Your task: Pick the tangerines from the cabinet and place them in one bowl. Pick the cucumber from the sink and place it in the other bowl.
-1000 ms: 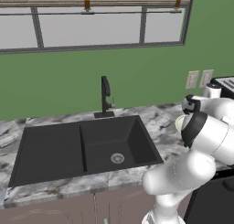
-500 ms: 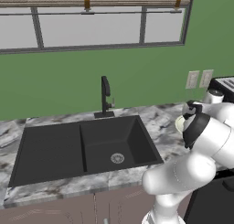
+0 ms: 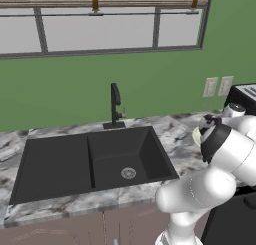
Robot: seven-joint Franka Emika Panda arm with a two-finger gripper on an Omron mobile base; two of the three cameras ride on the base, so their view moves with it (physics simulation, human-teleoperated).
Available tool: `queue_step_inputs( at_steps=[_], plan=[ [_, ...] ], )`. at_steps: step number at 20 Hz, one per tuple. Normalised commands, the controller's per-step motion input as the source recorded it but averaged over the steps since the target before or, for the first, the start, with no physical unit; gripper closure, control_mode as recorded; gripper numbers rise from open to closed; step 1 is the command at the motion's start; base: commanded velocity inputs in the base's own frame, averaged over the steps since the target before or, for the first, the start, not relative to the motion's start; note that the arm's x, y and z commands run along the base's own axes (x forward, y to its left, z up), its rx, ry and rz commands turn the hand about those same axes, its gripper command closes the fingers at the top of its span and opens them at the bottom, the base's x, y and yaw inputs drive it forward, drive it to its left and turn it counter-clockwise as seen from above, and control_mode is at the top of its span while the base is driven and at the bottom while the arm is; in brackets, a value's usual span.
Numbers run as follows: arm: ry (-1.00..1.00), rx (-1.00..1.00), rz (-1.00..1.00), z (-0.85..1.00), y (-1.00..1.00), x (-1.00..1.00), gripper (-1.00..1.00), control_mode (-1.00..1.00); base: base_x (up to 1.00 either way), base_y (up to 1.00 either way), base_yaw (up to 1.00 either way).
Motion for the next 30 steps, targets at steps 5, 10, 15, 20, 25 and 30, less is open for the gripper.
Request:
queue_step_inputs(
  at_steps=[5,10,15,20,25,30],
  plan=[
    [0.00,0.00,0.00,0.00,0.00,0.22,1.00,-1.00,0.00,0.00,0.00],
    [0.03,0.00,0.00,0.00,-0.02,0.11,1.00,-1.00,0.00,0.00,0.00],
    [0.01,0.00,0.00,0.00,0.00,0.00,-1.00,-1.00,0.00,0.00,0.00],
    [0.00,0.00,0.00,0.00,0.00,0.00,-1.00,-1.00,0.00,0.00,0.00],
    [0.00,0.00,0.00,0.13,0.00,0.00,-1.00,-1.00,0.00,0.00,0.00],
    [0.00,0.00,0.00,0.40,0.00,0.01,-1.00,-1.00,0.00,0.00,0.00]
  ],
)
